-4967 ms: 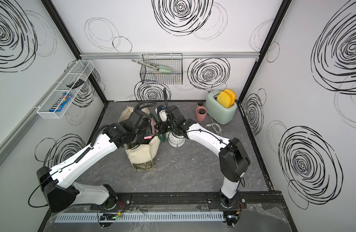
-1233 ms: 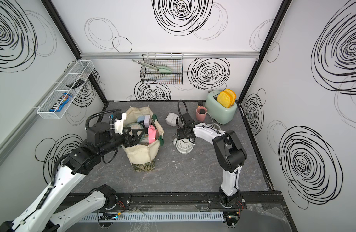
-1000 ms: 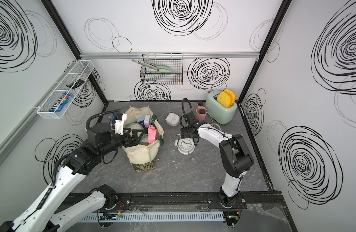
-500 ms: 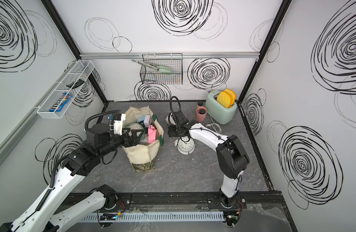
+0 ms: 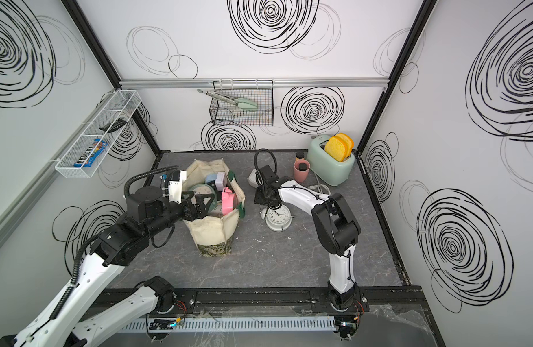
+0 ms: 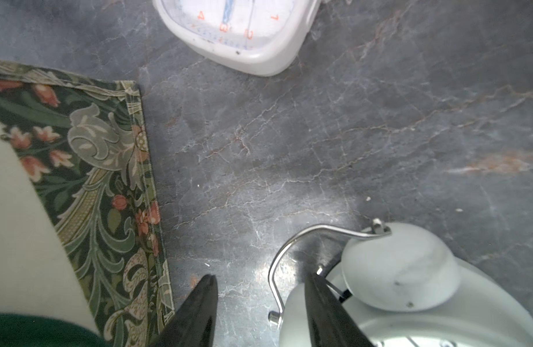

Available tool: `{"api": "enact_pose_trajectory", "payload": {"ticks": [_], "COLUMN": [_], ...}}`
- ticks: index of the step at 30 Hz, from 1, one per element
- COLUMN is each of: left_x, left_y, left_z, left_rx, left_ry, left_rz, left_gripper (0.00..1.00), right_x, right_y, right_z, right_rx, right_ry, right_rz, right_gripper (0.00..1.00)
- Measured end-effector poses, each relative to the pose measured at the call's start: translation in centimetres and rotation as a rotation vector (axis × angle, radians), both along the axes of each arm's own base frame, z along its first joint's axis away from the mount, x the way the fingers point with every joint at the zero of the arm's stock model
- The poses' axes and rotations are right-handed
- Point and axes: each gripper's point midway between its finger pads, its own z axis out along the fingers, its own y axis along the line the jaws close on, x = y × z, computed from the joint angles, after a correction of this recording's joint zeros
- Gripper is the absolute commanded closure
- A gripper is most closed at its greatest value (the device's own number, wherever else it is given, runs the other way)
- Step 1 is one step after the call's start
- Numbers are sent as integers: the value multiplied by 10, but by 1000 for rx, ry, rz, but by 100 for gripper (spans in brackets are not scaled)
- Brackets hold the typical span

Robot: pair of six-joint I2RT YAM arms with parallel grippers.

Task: Put the alarm clock into the canvas bag
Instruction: Pick up the alarm from the center of the board.

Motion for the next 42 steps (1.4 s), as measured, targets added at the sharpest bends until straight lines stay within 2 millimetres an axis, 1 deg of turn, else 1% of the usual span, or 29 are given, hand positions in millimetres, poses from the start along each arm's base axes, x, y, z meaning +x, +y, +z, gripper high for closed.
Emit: {"api": "enact_pose_trajectory", "payload": {"ticks": [9, 17, 18, 19, 21, 24, 28, 29, 32, 34, 36, 39, 42], "left_x": [-4, -9, -9, -10, -11, -13, -15, -15, -15, -15, -15, -15, -16], "left_y": [1, -3, -4, -4, -5, -6, -8, -8, -8, -7, -6, -3, 1], "left_z": [5, 8, 8, 8, 9, 10, 11, 11, 11, 12, 12, 12, 10], "left_rx": [-2, -2, -3, -4, -4, -6, -7, -7, -7, -6, -3, 3, 13], "left_ry": [-20, -31, -33, -34, -37, -42, -45, -44, -45, -48, -50, -51, -47], "left_rz": [1, -13, -16, -19, -22, -27, -36, -37, -37, -32, -26, -13, 1], "left_gripper": [4, 4, 4, 4, 4, 4, 4, 4, 4, 4, 4, 4, 4], "right_x": [1, 4, 5, 5, 5, 5, 4, 4, 5, 2, -1, -6, -7], "right_y": [-3, 3, 5, 6, 9, 12, 15, 16, 19, 19, 16, 12, 6], "right_z": [-13, -26, -27, -28, -30, -34, -36, -37, -37, -35, -29, -10, 17], "right_rx": [-34, -35, -33, -31, -26, -19, -9, -3, 15, 29, 36, 68, 124], "right_ry": [68, 100, 103, 106, 112, 124, 137, 138, 131, 132, 111, 83, 40], "right_rz": [-72, -102, -104, -107, -109, -112, -116, -115, -106, -105, -92, -90, -92], "right_gripper": [49, 51, 55, 55, 61, 64, 78, 79, 86, 92, 94, 95, 97]}}
